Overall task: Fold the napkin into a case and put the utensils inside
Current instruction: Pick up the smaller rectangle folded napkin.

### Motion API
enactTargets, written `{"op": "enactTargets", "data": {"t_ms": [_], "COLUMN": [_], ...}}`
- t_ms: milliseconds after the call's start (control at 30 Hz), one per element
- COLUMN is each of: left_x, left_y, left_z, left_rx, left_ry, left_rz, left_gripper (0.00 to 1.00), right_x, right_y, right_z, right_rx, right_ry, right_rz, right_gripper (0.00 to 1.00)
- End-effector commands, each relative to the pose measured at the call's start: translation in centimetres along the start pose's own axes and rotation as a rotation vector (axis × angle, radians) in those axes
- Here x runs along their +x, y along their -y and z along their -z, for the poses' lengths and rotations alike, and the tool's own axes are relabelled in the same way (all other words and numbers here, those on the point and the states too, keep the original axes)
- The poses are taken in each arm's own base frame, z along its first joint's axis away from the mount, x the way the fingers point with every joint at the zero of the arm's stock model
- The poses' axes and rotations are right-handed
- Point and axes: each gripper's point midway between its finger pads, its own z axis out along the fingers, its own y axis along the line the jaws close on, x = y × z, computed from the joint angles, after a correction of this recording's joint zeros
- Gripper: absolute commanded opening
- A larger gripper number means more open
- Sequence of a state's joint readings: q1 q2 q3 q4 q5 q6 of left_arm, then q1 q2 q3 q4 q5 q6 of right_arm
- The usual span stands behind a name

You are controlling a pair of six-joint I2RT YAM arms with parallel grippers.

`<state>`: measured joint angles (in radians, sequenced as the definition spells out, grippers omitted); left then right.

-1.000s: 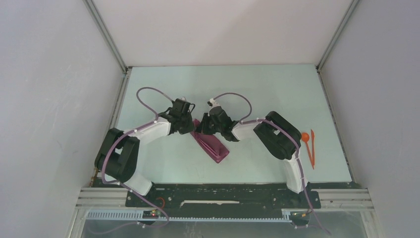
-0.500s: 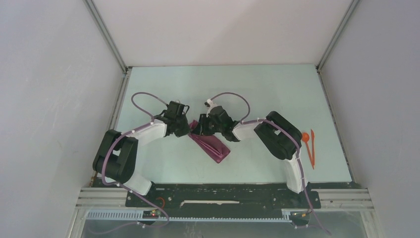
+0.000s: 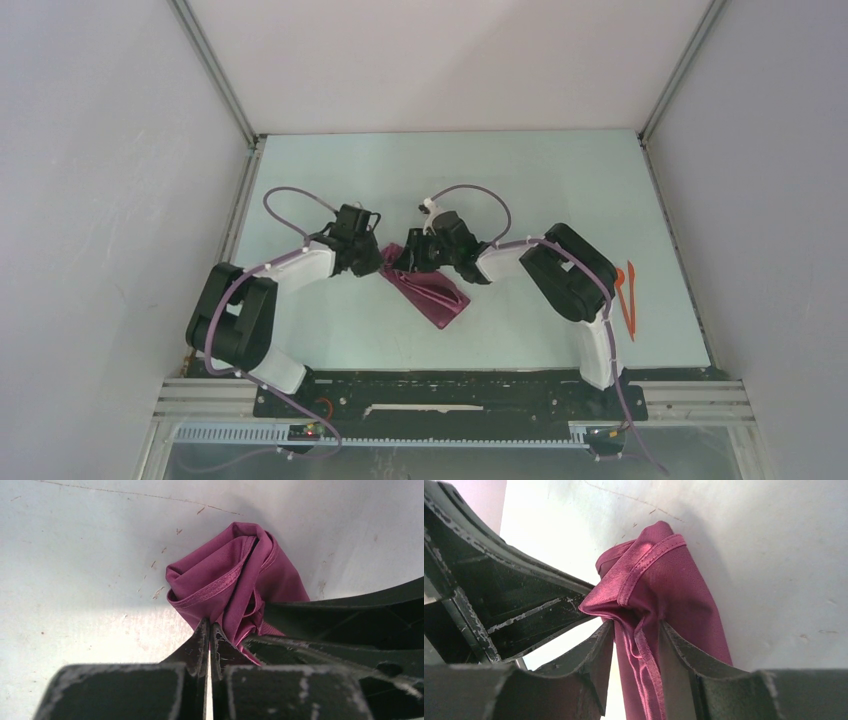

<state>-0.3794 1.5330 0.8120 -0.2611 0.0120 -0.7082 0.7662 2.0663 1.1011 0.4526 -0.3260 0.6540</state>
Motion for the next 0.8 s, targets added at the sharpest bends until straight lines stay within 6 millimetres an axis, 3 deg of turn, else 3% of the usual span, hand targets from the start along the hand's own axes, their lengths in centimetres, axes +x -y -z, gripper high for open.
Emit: {"op": "enactTargets", "data": {"t_ms": [0,133,400,600,767], "left_x": [-0.8,-0.9,-1.0,-2.0,-3.1], "left_y": [0.5,1.0,0.9,1.7,2.3], "left_z": [0.8,0.9,0.9,1.4,2.8], "left_rx": [0.039,0.059,0.056,0.077,0.103], "left_ry": [0.039,0.042,0.046,0.073,0.134], "left_rz": [0.009,0.009,0.006,0.009,0.001], "left_gripper": [0.0,0.0,0.0,0.0,0.0], "right_x": [-2.3,-1.8,-0.7,1.8,3.5], "right_y": [-1.2,-1.1,-1.1,0.2,1.0], "right_z": [0.9,-0.4,-2.3,-2.7,-2.7], "right_rx": [-0.038,-0.049,-0.037,0.053,0.129], "right_ry": [0.051,0.026,-0.011,-0.064,-0.088], "right_rz": [-0.019,-0.036,-0.026,-0.034,-0.006], "right_gripper": [0.46,0.37,0.36,0.23,0.2]}}
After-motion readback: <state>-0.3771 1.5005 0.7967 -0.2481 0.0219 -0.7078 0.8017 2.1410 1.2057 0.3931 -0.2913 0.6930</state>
